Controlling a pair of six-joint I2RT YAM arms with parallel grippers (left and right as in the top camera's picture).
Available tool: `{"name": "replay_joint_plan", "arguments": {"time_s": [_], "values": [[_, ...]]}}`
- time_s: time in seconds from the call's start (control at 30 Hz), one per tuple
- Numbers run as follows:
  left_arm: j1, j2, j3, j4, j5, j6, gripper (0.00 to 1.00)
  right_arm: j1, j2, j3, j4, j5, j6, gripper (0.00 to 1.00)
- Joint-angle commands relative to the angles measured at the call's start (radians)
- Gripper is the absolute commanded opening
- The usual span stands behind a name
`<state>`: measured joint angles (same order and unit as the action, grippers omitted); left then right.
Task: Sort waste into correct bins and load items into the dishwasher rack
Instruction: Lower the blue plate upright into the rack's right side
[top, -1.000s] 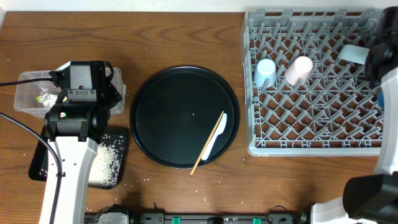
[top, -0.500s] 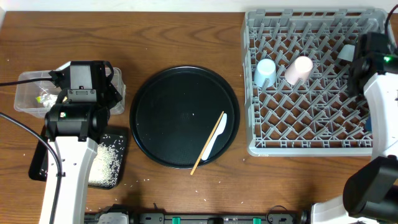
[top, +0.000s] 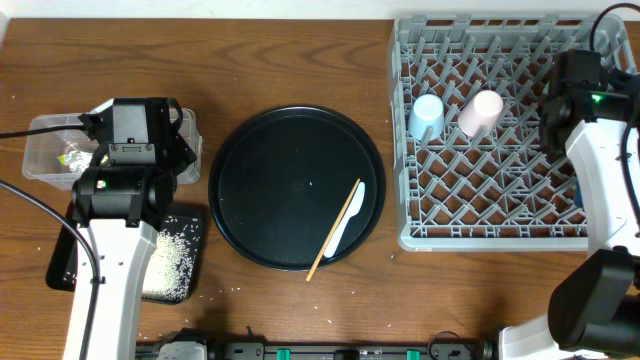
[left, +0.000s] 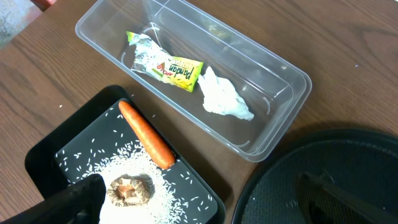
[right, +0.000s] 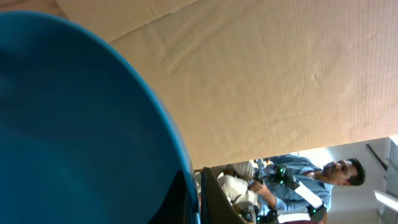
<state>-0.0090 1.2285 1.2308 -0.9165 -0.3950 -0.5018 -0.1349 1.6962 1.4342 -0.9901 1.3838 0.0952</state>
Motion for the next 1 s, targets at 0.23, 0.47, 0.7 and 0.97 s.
{"name": "replay_joint_plan", "arguments": {"time_s": [0.23, 0.47, 0.7, 0.97], "values": [[0.004, 0.0, 0.001, -0.003, -0.006, -0.016, 0.98, 0.025, 0.008, -0.03, 0.015, -0.025, -0.033, 0.01], [0.004, 0.0, 0.001, -0.003, -0.006, -0.016, 0.98, 0.08, 0.008, -0.03, 0.049, -0.054, -0.033, 0.01], [0.004, 0.0, 0.001, -0.003, -0.006, -0.016, 0.98, 0.142, 0.008, -0.03, 0.072, -0.111, -0.032, 0.01], [0.004, 0.0, 0.001, -0.003, -0.006, -0.016, 0.98, 0.197, 0.029, -0.031, 0.074, -0.196, -0.013, 0.01]]}}
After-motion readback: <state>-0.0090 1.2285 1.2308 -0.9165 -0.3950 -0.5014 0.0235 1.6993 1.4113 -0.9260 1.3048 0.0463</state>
